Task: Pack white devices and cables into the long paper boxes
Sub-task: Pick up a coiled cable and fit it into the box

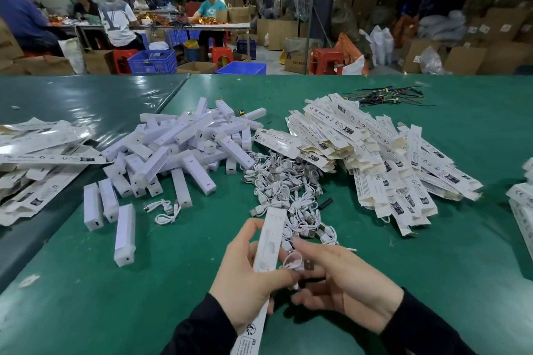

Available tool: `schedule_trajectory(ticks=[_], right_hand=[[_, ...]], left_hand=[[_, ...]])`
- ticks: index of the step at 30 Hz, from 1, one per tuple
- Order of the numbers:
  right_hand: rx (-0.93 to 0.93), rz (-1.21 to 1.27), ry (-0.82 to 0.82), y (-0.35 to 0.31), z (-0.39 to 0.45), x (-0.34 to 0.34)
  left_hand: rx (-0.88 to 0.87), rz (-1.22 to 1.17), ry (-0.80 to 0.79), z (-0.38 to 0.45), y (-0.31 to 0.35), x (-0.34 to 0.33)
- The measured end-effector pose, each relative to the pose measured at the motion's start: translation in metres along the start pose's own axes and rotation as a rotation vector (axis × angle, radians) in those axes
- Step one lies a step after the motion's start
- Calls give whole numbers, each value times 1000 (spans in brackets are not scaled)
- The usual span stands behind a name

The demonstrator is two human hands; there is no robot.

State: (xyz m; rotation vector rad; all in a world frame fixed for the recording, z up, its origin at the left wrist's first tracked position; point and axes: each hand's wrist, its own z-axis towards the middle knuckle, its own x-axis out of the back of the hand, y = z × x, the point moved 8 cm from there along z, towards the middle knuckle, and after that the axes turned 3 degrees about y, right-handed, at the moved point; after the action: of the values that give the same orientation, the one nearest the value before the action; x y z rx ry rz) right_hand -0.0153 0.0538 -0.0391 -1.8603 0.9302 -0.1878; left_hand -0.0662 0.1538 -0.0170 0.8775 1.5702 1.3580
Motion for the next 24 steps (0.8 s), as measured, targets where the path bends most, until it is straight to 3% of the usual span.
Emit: schedule_trajectory(ticks=[6,11,15,19,24], right_hand=[[97,56,75,-7,4,13],[99,97,24,-8,2,9],[205,198,146,-19,2,27],[465,218,335,-40,-7,52],[603,120,374,-50,-14,49]], left_hand=[[13,50,30,1,-2,2],[-10,31,10,1,0,2],[43,-31,-29,2,-2,0],[193,-109,-224,-6,-9,-15],[292,-178,-531,-27,-7,-39]])
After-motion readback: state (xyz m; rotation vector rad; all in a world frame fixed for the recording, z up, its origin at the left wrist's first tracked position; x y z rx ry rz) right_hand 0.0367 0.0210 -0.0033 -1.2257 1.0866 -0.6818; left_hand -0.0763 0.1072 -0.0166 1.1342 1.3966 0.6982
